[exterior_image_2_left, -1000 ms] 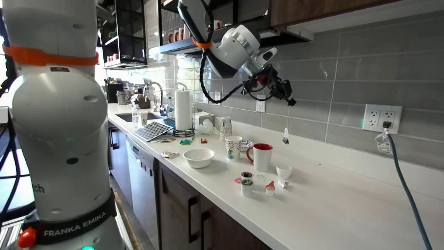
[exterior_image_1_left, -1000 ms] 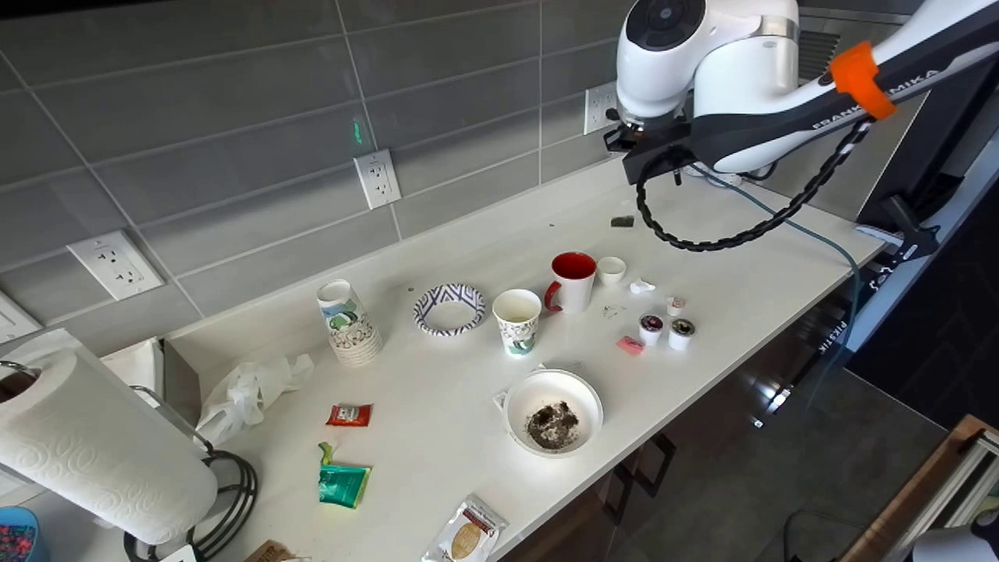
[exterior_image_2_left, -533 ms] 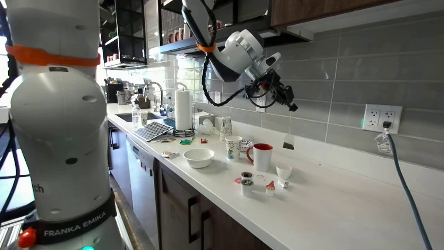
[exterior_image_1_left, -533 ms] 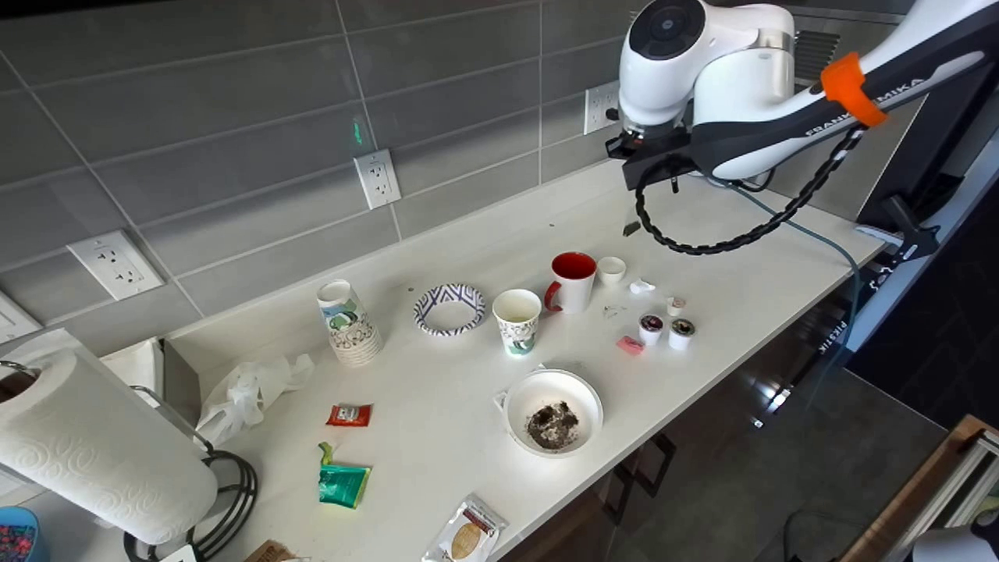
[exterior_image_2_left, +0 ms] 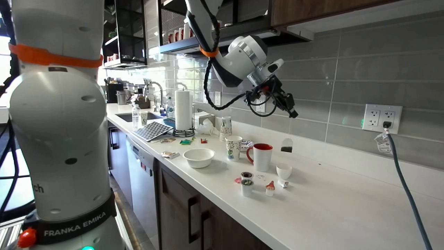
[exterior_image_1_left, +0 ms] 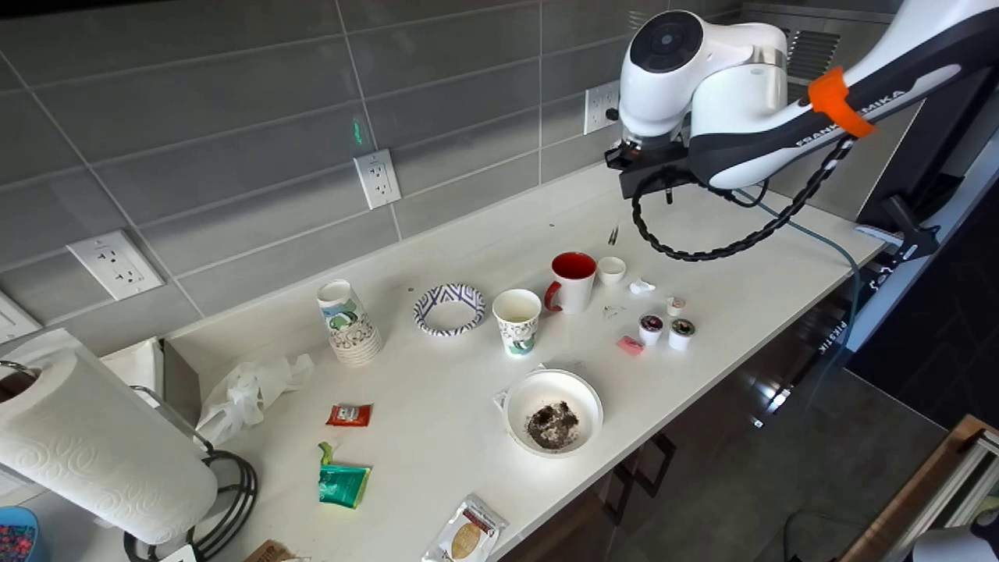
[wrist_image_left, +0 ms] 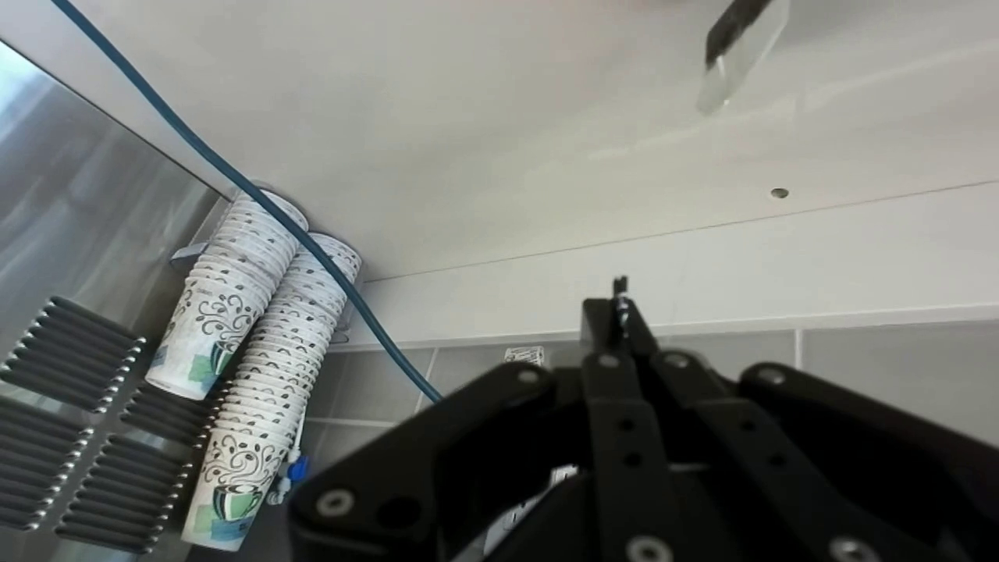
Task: Move the tea bag to the other cup
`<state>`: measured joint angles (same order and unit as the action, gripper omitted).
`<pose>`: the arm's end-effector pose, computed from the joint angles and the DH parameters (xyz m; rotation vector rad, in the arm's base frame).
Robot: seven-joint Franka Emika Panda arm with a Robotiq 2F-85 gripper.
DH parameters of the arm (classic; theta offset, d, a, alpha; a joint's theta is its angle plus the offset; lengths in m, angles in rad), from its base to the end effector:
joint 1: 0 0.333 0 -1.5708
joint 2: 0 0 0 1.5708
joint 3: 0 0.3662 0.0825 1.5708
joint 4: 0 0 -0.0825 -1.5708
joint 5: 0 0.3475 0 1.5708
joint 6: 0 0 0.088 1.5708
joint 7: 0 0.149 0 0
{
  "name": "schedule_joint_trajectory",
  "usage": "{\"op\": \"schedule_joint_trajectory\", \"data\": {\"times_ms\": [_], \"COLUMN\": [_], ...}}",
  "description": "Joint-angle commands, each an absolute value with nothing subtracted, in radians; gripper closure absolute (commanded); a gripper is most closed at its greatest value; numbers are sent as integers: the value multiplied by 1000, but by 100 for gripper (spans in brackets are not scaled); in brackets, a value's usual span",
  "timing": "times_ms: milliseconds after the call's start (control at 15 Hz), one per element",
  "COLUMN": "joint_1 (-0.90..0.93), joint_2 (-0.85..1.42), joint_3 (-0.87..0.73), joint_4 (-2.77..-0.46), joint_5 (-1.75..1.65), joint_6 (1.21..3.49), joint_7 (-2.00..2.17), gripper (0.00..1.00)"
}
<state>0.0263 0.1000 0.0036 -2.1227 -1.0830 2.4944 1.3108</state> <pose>0.5763 -0.0002 0.4323 2.4964 -0.5955 0.8796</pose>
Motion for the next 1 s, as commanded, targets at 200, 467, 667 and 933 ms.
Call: {"op": "schedule_joint_trajectory", "data": {"times_ms": [200,467,667,933], "joint_1": [21,21,20,17], "joint_2": [154,176,193,215], "joint_3": [-12,-18,-23,-32], "joint_4": [-2108,-2107,-2105,-2099], "joint_5": [-1067,-1063,-1054,-1033], "joint_6": [2558,2574,2585,2599], "joint_7": [1364,1376,1378,1366], "gripper": [100,100,100,100]}}
